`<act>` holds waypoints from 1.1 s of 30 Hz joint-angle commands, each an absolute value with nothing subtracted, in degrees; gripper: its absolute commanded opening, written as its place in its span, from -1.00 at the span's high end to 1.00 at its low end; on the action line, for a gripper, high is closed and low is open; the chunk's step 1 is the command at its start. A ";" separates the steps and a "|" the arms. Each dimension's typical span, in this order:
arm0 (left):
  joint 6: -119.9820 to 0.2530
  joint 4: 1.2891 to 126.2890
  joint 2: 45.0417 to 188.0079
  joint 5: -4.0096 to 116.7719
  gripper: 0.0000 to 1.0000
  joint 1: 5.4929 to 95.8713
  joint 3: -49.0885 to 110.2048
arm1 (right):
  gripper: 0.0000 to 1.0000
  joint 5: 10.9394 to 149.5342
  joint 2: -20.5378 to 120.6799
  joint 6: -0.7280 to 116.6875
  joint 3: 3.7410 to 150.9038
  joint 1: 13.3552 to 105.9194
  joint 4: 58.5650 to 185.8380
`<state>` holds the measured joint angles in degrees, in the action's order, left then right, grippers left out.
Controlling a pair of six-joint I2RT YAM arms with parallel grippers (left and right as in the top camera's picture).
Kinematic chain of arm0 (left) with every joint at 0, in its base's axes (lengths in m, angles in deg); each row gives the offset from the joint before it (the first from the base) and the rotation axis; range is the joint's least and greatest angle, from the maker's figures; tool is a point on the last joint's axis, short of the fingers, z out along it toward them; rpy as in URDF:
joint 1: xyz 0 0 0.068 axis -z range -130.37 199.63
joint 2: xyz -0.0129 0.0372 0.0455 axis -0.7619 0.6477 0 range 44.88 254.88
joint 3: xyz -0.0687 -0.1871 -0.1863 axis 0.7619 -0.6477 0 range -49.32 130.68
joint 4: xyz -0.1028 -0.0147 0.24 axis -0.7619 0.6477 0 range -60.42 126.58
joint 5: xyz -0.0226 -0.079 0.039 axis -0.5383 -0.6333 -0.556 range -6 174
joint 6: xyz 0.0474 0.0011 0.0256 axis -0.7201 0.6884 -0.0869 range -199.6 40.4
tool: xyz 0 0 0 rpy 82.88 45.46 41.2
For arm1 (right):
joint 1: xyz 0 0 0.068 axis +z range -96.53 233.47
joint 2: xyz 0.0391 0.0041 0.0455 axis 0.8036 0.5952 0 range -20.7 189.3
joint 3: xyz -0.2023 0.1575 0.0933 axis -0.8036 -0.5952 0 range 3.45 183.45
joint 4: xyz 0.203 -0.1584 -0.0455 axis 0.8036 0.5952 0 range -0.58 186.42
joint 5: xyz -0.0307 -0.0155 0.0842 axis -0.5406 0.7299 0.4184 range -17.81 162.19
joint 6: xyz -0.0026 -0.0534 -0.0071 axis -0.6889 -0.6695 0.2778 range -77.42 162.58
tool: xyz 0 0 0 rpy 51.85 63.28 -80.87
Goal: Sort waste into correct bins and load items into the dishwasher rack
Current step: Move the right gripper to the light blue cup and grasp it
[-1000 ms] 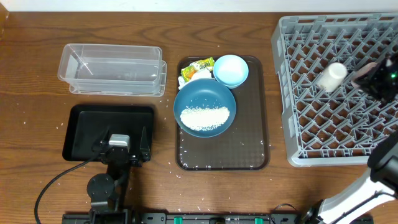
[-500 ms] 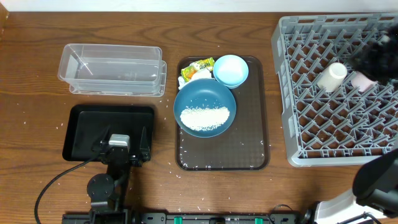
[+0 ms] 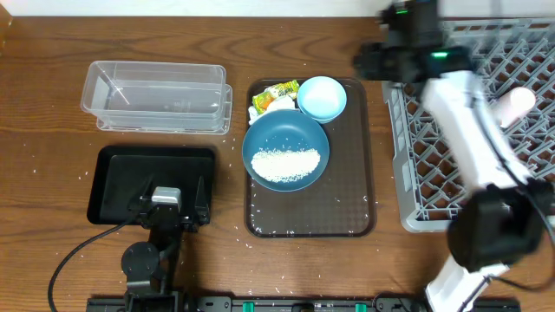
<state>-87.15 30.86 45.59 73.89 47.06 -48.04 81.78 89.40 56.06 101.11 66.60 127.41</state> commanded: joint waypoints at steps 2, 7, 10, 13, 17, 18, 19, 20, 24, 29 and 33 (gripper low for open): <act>-87.50 32.74 45.54 73.32 -0.93 46.82 -49.09 | -0.24 74.61 96.81 58.26 101.09 73.88 122.58; -87.50 32.74 45.54 73.34 -0.93 46.82 -49.09 | -0.28 68.71 104.16 56.34 105.16 79.54 122.63; -87.50 32.74 45.54 73.34 -0.93 46.82 -49.09 | -0.26 66.06 107.76 55.79 109.31 81.79 124.86; -87.50 32.74 45.54 73.32 -0.93 46.82 -49.09 | -0.21 63.26 109.77 55.86 111.23 83.34 124.97; -87.50 32.74 45.54 73.32 -0.93 46.82 -49.09 | -0.03 60.12 110.25 56.95 111.23 84.17 124.84; -87.50 32.74 45.54 73.32 -0.93 46.82 -49.09 | 0.01 59.94 110.25 56.95 111.23 84.19 124.94; -87.50 32.74 45.54 73.32 -0.93 46.82 -49.09 | 0.06 59.96 110.25 56.95 111.23 84.19 124.99; -87.50 32.74 45.54 73.32 -0.93 46.82 -49.09 | 0.10 59.99 110.25 56.97 111.23 84.19 125.05; -87.50 32.74 45.54 73.32 -0.93 46.82 -49.09 | 0.34 60.01 110.30 58.35 111.21 84.19 126.69; -87.50 32.74 45.54 73.32 -0.93 46.82 -49.09 | 0.39 60.45 110.95 58.88 111.21 84.24 128.07; -87.50 32.74 45.54 73.32 -0.93 46.82 -49.09 | 0.42 60.86 111.35 59.42 111.21 84.50 128.59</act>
